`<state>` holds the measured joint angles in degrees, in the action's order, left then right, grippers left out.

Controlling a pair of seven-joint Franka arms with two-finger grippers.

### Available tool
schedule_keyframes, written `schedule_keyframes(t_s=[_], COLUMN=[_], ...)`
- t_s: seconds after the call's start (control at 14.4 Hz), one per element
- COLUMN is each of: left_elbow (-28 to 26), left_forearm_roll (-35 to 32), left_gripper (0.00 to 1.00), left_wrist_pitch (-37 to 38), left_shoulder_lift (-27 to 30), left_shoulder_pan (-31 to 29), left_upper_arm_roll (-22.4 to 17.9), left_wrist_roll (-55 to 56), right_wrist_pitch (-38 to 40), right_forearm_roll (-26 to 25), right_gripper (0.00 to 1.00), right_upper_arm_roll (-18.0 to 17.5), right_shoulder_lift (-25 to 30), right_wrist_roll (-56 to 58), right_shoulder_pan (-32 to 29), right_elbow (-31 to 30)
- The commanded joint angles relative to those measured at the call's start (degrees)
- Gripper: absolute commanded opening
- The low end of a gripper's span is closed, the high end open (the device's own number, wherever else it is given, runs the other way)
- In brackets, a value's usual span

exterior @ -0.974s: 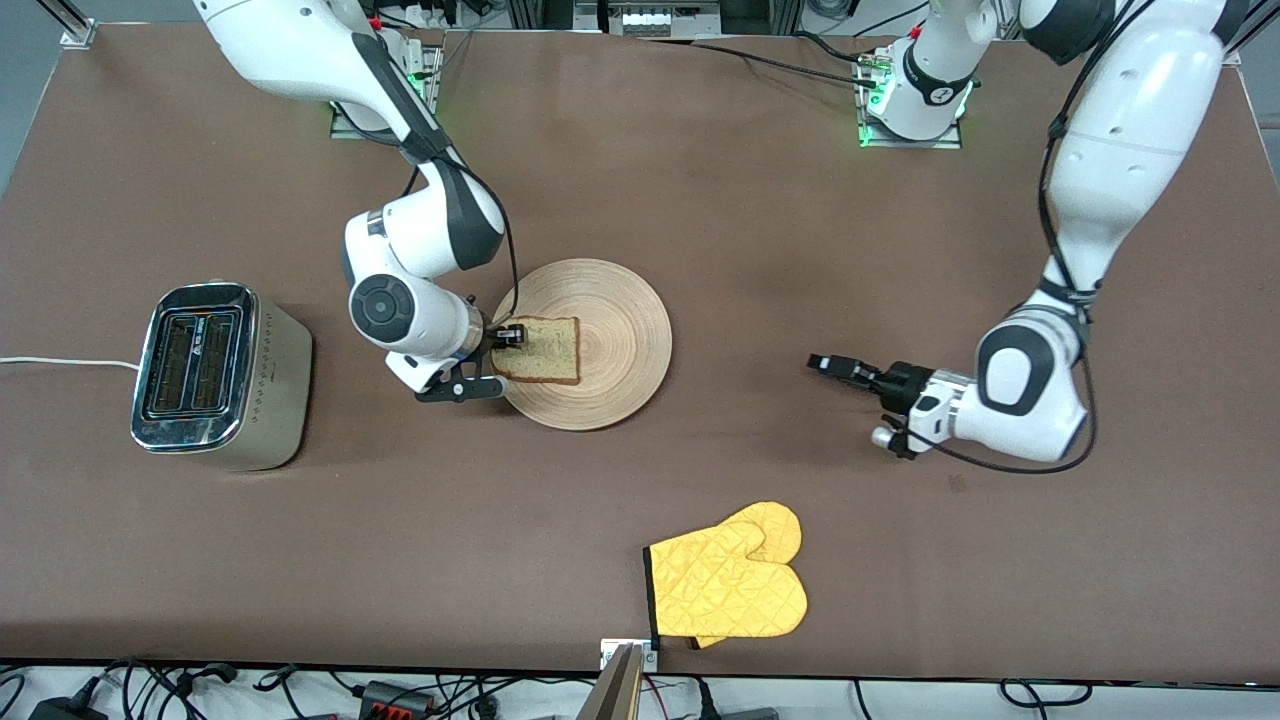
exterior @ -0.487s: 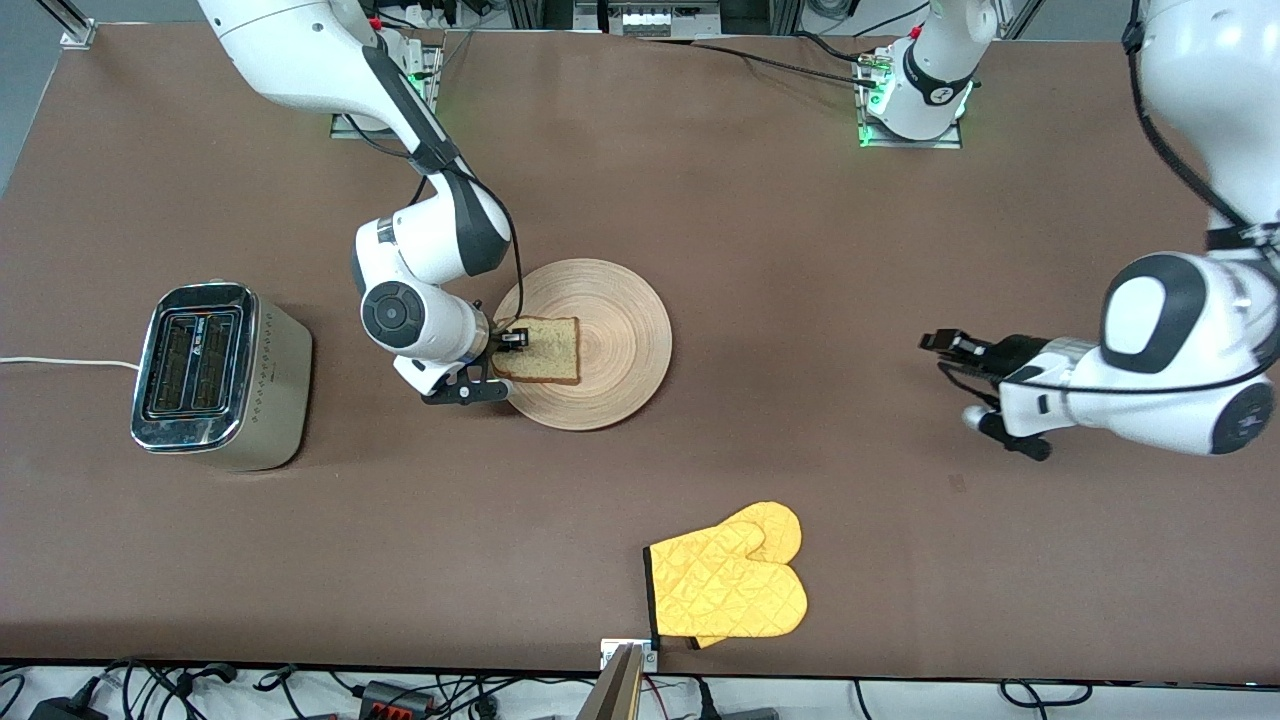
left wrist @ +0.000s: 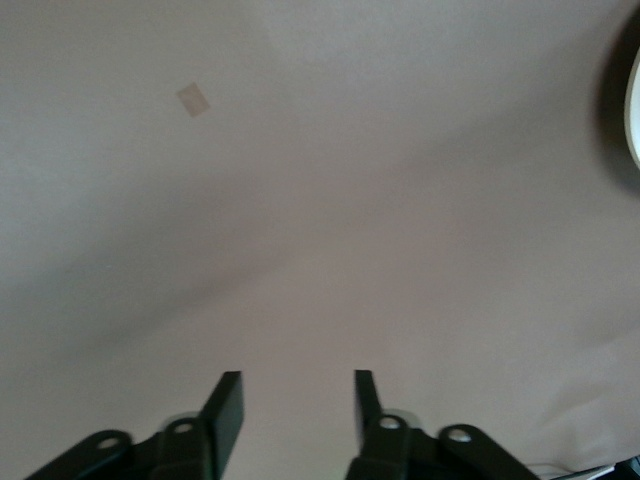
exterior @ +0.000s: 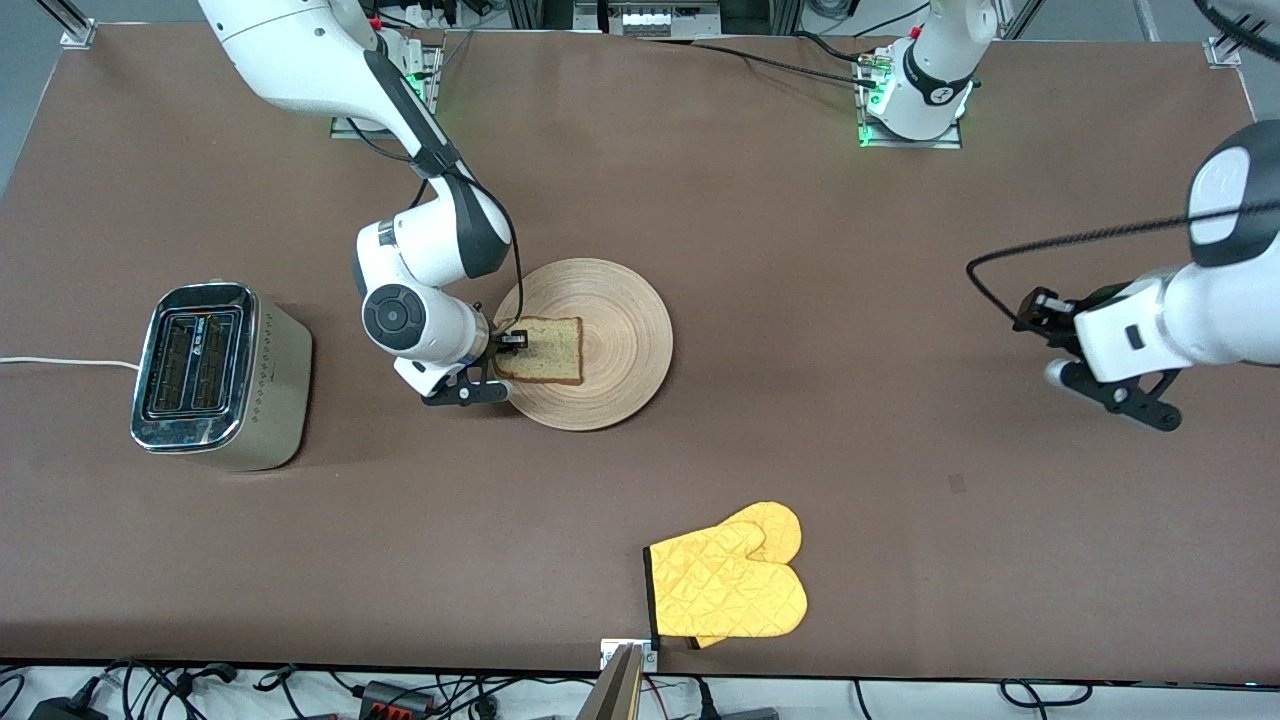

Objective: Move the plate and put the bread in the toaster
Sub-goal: 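Lift the bread with the right gripper while the left gripper withdraws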

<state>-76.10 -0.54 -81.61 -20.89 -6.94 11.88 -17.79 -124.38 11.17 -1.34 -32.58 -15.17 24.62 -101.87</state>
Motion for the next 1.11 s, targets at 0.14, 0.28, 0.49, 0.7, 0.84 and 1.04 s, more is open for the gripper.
schedule_keyframes(t_s=[0.14,0.28,0.49,0.7,0.84,1.04], left_elbow=[4.9,4.9,5.0,0.4,-4.7,-17.1], left_forearm_roll=[-6.3,-7.1,-6.8,-6.1,-6.2,-4.4], left_gripper=[1.00,1.00,1.00,1.00,1.00,1.00], left_wrist_pitch=[3.5,3.6,3.3,1.8,0.6,-9.8], left_shoulder_lift=[0.4,0.4,1.1,6.3,10.7,17.4], left_shoulder_pan=[0.8,1.2,1.1,1.1,1.1,-2.9], left_upper_arm_roll=[0.3,0.3,0.3,2.1,3.7,4.8], left_wrist_roll=[0.6,1.3,4.7,10.0,12.5,12.9], right_wrist_pitch=[0.5,3.3,12.9,23.2,30.2,41.8], right_forearm_roll=[0.3,0.3,0.3,-1.9,-7.4,-13.3], right_gripper=[0.00,0.00,0.00,0.00,0.00,0.00], right_upper_arm_roll=[0.1,0.3,1.4,4.2,5.4,8.9], right_shoulder_lift=[-0.3,0.2,3.0,4.5,4.4,4.5], right_wrist_roll=[0.4,0.1,-1.0,-1.7,-1.4,-0.8], right_shoulder_pan=[0.2,-0.2,-0.5,-0.1,-0.6,-1.2], right_elbow=[1.5,3.2,8.7,16.8,22.0,25.7])
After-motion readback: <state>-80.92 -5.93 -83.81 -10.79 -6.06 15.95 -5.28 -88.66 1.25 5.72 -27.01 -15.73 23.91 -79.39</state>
